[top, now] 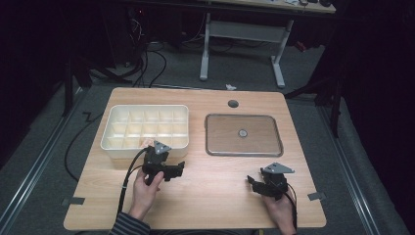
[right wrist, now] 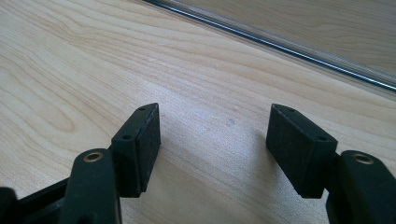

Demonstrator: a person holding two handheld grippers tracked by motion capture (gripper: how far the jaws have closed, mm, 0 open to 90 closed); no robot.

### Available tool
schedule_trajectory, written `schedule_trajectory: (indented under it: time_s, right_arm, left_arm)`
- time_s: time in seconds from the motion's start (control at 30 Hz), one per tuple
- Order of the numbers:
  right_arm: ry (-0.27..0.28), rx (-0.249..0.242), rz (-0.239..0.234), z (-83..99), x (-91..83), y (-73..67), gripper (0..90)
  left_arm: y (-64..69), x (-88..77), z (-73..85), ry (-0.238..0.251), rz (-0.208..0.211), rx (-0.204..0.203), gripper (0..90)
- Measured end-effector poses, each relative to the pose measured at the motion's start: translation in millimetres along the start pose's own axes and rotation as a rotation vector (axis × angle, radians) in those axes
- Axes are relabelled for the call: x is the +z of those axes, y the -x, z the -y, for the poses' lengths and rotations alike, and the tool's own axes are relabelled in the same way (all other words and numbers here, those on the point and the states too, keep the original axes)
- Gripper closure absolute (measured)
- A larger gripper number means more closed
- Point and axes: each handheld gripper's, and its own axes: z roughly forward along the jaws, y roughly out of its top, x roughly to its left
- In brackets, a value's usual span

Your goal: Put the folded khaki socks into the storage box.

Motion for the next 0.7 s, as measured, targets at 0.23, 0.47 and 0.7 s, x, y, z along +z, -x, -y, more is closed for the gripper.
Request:
schedule_trajectory:
  time_s: [0.23, 0.47, 0.7]
  right_arm:
    - [0.0, 0.0, -0.001, 0.1, 0.0, 0.0, 35.2]
    - [0.0, 0.0, -0.001, 0.1, -0.1, 0.0, 35.2]
    - [0.0, -0.001, -0.001, 0.1, -0.1, 0.0, 35.2]
  left_arm:
    - [4.7, 4.6, 2.7, 0.018, 0.015, 0.007, 18.1]
    - [8.7, 10.1, 4.4, 0.004, 0.021, 0.019, 18.1]
    - [15.3, 19.5, 8.1, -0.024, 0.012, 0.045, 17.9]
